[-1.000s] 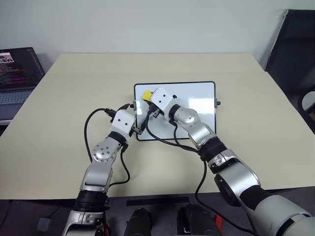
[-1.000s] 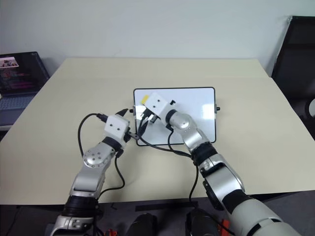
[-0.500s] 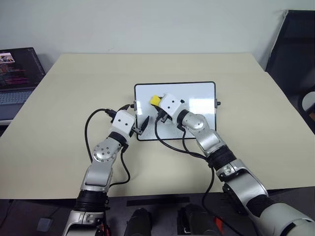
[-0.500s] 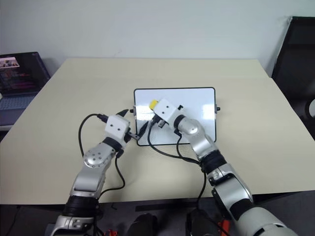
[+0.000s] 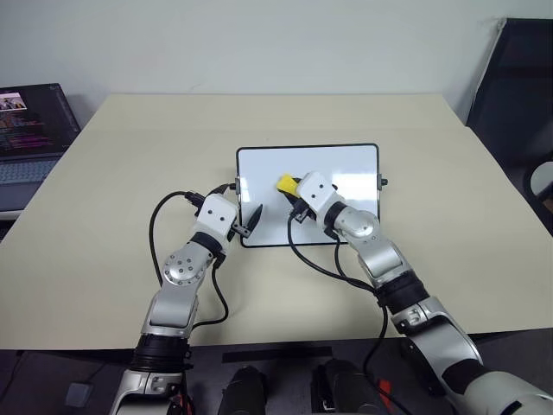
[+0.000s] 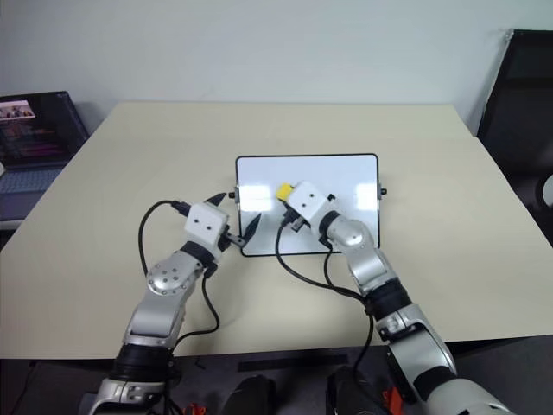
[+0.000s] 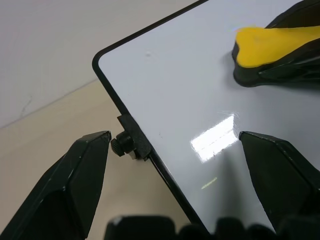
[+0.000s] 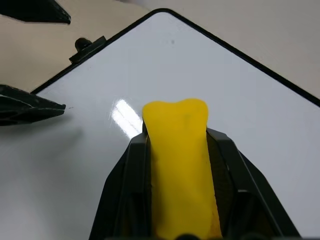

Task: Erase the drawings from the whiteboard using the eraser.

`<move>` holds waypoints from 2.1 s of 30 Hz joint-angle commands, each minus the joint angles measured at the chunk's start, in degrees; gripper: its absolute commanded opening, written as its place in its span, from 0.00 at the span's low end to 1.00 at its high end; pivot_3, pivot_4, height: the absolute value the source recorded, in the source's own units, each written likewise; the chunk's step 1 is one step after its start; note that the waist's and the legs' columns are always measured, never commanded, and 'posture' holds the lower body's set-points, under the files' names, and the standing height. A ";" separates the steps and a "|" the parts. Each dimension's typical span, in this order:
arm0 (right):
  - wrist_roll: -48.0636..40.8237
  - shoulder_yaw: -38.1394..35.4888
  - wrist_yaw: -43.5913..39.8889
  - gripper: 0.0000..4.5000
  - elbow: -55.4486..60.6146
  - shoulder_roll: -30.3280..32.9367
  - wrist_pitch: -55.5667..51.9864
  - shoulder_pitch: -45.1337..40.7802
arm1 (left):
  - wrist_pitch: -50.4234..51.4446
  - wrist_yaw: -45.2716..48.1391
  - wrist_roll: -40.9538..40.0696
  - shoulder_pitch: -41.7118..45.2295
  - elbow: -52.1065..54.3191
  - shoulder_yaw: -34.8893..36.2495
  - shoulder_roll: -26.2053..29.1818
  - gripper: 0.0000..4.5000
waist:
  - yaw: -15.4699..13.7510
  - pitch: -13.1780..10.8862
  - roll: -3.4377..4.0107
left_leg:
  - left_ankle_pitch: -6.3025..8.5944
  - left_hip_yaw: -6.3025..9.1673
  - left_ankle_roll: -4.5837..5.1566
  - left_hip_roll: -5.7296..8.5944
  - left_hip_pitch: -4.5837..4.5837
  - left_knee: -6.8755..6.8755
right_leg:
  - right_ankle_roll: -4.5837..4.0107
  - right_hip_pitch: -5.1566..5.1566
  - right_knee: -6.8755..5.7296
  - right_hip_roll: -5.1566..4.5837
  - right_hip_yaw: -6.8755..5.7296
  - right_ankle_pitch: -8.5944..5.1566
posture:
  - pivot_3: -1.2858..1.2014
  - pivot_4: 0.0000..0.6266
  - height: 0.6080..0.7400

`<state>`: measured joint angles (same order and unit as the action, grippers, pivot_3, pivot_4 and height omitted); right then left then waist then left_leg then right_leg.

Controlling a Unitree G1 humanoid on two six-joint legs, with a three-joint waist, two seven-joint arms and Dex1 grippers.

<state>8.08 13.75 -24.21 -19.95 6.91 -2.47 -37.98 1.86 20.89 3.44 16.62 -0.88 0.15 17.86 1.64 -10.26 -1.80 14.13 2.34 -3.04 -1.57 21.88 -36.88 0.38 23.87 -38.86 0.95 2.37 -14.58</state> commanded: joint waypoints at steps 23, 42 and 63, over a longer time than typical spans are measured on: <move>-13.04 -26.96 3.67 0.26 42.46 16.83 -36.40 26.28 | -0.35 37.31 -21.94 7.87 -2.02 -14.13 -3.30 1.00 | 0.34 -0.05 -0.01 | 0.01 -0.10 -0.01 0.06 0.22 0.14 | 0.01 0.21 0.23 0.24 0.09 -0.02 | 0.52 0.24 1.00; -19.32 -30.21 6.28 0.26 36.75 16.67 -47.32 25.91 | -3.25 44.30 -16.63 9.99 -9.52 -17.58 -1.86 1.00 | 0.38 -0.07 0.02 | 0.02 -0.13 0.01 0.05 0.19 0.14 | 0.01 0.21 0.23 0.29 0.13 -0.02 | 0.52 0.24 1.00; -18.36 -28.18 7.35 0.70 32.03 16.72 -43.44 25.46 | -3.05 43.37 -16.19 9.65 -8.80 -17.05 -0.93 1.00 | 0.36 -0.07 0.02 | 0.02 -0.12 0.01 0.05 0.19 0.14 | 0.01 0.20 0.24 0.29 0.14 -0.02 | 0.52 0.24 1.00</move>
<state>-10.24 -14.09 -17.13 10.98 22.74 -47.07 -12.08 -0.62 64.36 -12.58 25.62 -11.15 -17.63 16.75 1.99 -10.33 -1.77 14.15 2.22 -3.03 -1.52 22.08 -36.74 0.39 24.07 -38.62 1.24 2.51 -14.60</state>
